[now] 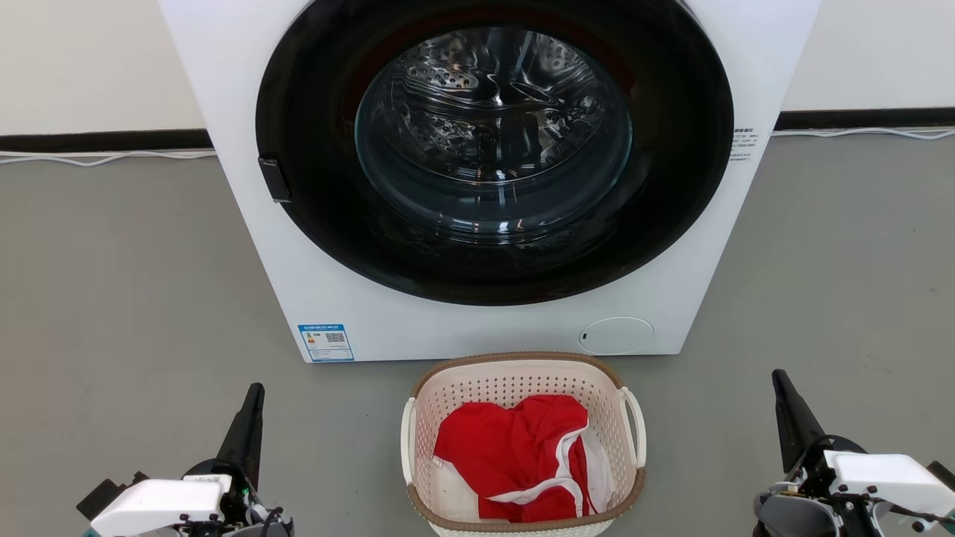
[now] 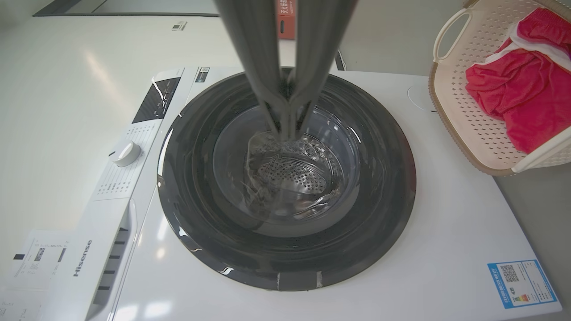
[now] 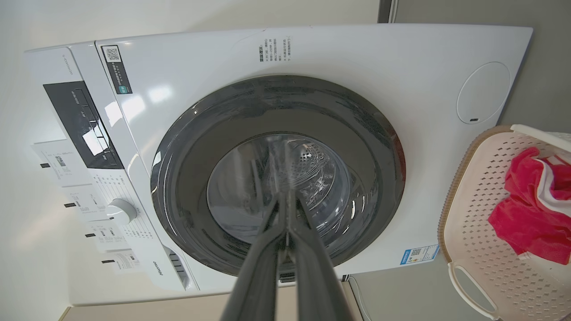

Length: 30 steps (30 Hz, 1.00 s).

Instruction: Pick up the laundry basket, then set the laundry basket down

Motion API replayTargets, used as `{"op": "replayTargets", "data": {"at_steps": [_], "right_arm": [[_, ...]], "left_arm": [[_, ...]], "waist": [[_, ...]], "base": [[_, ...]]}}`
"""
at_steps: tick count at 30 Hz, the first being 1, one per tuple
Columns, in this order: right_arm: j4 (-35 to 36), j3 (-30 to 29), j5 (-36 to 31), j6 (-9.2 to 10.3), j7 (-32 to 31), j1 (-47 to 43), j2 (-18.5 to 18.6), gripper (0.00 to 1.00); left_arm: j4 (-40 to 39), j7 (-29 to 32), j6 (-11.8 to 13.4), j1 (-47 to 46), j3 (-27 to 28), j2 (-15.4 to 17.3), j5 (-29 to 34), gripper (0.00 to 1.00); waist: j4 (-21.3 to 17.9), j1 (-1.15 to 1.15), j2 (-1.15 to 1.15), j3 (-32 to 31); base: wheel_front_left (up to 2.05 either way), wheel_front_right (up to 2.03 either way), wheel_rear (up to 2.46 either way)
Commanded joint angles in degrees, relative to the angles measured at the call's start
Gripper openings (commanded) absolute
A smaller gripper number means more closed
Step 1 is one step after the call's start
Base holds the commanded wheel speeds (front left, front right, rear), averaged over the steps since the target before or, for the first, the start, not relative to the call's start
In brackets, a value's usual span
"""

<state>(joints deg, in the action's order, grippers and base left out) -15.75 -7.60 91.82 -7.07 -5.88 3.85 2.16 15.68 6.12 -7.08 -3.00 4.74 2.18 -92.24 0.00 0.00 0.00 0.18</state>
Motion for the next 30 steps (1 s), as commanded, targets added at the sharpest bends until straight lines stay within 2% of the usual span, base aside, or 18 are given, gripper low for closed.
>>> {"op": "replayTargets", "data": {"at_steps": [1, 17, 18, 19, 24, 28, 30], "right_arm": [[1.73, 1.1, 0.37, -0.42, -0.58, 2.33, 0.72, 0.0], [1.73, 1.1, 0.37, -0.42, -0.58, 2.33, 0.72, 0.0], [0.01, 0.01, 0.0, 0.0, 0.01, 0.0, 0.0, 0.0], [-0.43, 0.07, -0.03, 0.0, 0.02, -0.24, -0.08, 1.0], [-0.96, 0.5, -0.17, 0.01, 0.46, -1.05, -0.27, 1.0], [-0.33, 1.01, -0.45, 0.0, 1.14, -1.37, -0.24, 1.0], [0.0, 1.25, -0.61, -0.01, 1.47, -1.58, -0.23, 1.0]], "left_arm": [[-1.66, 0.34, -0.41, -3.19, 1.75, 0.7, 0.05, 0.0], [-1.66, 0.34, -0.41, -3.19, 1.75, 0.7, 0.05, 0.0], [0.0, -0.01, 0.0, 0.0, 0.0, 0.0, 0.0, 0.0], [0.49, -0.08, 0.01, 0.19, -0.02, -0.1, 0.0, 1.0], [1.32, -0.49, 0.01, 0.83, -0.33, -0.31, -0.02, 1.0], [1.16, -1.17, 0.0, 0.93, -0.89, -0.27, -0.04, 1.0], [1.08, -1.51, -0.01, 1.02, -1.17, -0.26, -0.05, 1.0]], "waist": [[0.0, 0.0, 0.0, 0.0], [0.0, 0.0, 0.0, 0.0], [0.0, 0.0, 0.0, 0.0], [0.0, 0.0, 0.0, 0.0], [0.0, 0.01, 0.0, 0.01], [0.03, 0.13, 0.0, -0.12], [0.06, 0.08, 0.0, -0.12]], "base": [[0.0, 0.0, 0.0], [0.0, 0.0, 0.0], [0.0, 0.0, 0.0], [0.0, 0.0, 0.0], [0.0, 0.0, 0.0], [0.0, 0.0, 0.0], [0.0, 0.0, 0.0]]}}
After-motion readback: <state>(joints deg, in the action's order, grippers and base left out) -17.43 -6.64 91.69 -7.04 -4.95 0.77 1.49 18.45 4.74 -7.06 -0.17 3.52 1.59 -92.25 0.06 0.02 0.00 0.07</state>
